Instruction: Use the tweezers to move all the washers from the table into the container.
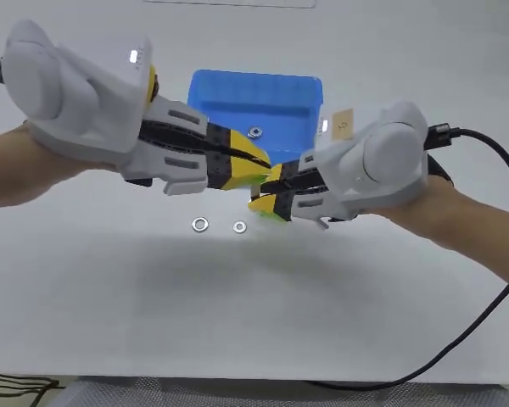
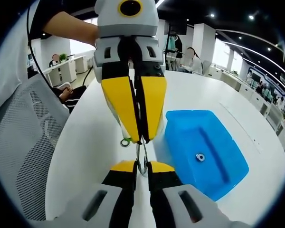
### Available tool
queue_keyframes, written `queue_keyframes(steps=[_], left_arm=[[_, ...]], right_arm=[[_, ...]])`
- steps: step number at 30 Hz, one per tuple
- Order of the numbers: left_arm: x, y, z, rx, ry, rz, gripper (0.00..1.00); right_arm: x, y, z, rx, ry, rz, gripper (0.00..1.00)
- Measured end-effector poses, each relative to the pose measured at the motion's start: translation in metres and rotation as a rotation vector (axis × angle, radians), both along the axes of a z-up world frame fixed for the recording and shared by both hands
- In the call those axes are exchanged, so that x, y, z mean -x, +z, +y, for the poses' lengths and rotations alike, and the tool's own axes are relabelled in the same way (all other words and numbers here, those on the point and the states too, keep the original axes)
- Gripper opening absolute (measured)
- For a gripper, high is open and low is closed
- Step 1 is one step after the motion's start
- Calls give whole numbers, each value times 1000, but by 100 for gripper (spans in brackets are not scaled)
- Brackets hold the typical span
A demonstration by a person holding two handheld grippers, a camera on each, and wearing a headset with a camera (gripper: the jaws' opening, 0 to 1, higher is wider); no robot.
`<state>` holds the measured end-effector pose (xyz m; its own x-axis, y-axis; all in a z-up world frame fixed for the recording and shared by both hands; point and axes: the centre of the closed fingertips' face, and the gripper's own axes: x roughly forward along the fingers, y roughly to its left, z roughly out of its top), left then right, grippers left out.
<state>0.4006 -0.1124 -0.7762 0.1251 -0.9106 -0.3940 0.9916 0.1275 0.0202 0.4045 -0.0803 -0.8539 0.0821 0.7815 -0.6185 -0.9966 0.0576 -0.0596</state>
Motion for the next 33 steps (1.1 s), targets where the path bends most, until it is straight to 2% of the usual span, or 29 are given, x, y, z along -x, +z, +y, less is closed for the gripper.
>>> queue_keyframes(steps=[4, 12, 20, 27, 33], left_arm=[[0, 8, 2, 4, -10, -6, 5], [4, 25, 2, 10, -30, -18, 5], [5, 49, 2, 18, -64, -54, 5], [-2, 71, 4, 31, -70, -83, 5], [-7, 85, 3, 26, -90, -111, 5]], right_arm=[[0, 4, 2, -13, 6, -4, 10], [2, 24, 3, -49, 6, -13, 10], [1, 50, 2, -62, 46, -41, 10], [-6, 74, 5, -95, 46, -54, 10], [-10, 89, 5, -94, 63, -86, 10]])
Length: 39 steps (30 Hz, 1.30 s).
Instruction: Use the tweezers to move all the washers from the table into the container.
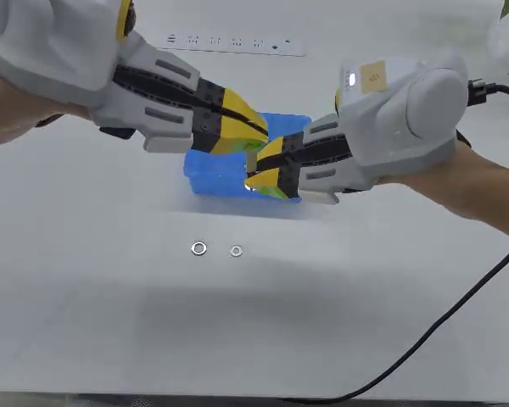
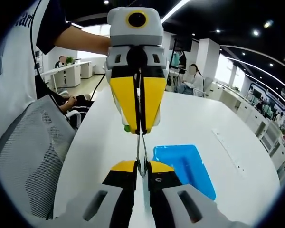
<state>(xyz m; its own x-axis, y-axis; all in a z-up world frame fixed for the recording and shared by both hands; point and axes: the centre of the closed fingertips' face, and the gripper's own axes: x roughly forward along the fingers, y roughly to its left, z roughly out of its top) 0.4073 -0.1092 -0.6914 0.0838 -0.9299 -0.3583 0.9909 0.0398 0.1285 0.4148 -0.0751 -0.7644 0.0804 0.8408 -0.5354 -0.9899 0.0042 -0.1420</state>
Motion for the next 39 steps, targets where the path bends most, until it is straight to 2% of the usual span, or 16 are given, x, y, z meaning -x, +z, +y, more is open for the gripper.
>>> queue_keyframes(steps=[7, 16, 23, 24, 31, 39], left_arm=[[-11, 11, -1, 0, -10, -26, 5], [-24, 11, -1, 8, -4, -30, 5], [-39, 3, 1, 1, 2, -9, 5], [-42, 1, 1, 0, 2, -8, 5], [-56, -9, 1, -10, 12, -9, 5], [-78, -29, 1, -25, 41, 1, 5]], right_arm=[[-12, 12, 0, -19, -5, -14, 10], [-27, 14, 0, -30, -2, -11, 10], [-42, 4, -1, -24, 2, 3, 10], [-49, 0, -2, -24, 3, 8, 10], [-61, -9, -2, -21, 1, 21, 10], [-80, -30, -3, 0, -30, 27, 10]])
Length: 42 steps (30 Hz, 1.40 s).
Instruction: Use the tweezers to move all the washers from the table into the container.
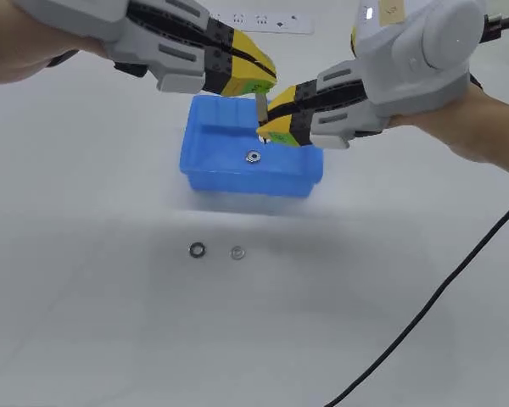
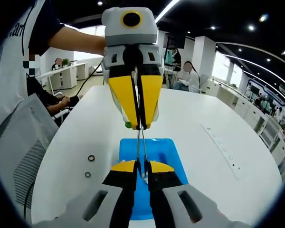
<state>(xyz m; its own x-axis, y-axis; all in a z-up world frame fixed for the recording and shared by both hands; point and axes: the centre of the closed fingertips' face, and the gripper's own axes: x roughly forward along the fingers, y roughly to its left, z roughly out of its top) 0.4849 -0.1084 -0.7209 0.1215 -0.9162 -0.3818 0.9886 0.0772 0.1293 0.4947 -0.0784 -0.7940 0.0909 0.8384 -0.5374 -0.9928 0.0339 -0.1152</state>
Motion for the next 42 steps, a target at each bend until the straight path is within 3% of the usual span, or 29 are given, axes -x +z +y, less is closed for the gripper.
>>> queue_keyframes(steps=[12, 21, 42], left_arm=[[-13, -36, 4, -41, 16, 34, 5], [-13, -48, 7, -56, 17, 50, 5], [-10, -46, 8, -60, 0, 39, 5]], right_arm=[[-14, -39, 3, 36, -8, 39, 10], [-14, -52, 9, 42, -15, 50, 10], [-13, -49, 10, 44, -34, 47, 11]])
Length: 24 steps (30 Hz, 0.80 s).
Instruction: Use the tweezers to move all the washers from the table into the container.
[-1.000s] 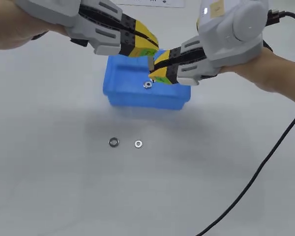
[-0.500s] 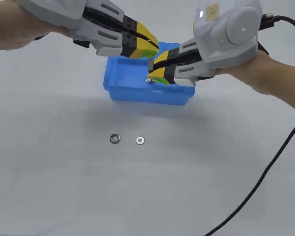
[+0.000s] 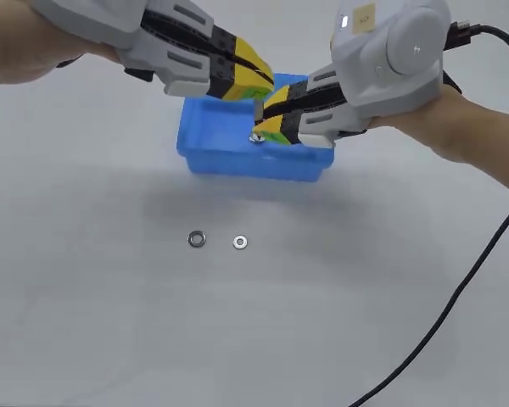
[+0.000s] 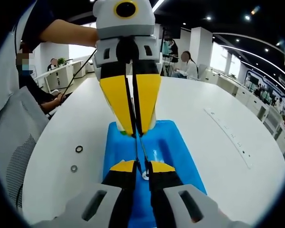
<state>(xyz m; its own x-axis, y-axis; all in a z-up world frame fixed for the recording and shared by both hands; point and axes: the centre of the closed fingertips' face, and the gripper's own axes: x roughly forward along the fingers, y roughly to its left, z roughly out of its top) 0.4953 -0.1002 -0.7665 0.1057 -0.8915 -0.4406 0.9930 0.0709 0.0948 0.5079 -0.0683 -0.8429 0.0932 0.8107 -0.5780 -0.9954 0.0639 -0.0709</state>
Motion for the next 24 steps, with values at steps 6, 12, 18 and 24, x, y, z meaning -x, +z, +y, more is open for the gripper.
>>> queue_keyframes(steps=[6, 12, 18, 24], left_arm=[[3, 12, 0, 9, 3, -13, 5], [11, 26, -3, 16, -5, -30, 5], [20, 40, -4, 21, -14, -46, 5], [30, 51, -5, 32, -15, -53, 5]], right_arm=[[3, 12, 0, -11, -7, -14, 11], [8, 25, 0, -26, -12, -31, 11], [18, 42, -1, -43, -15, -49, 11], [28, 53, -2, -51, -14, -61, 11]])
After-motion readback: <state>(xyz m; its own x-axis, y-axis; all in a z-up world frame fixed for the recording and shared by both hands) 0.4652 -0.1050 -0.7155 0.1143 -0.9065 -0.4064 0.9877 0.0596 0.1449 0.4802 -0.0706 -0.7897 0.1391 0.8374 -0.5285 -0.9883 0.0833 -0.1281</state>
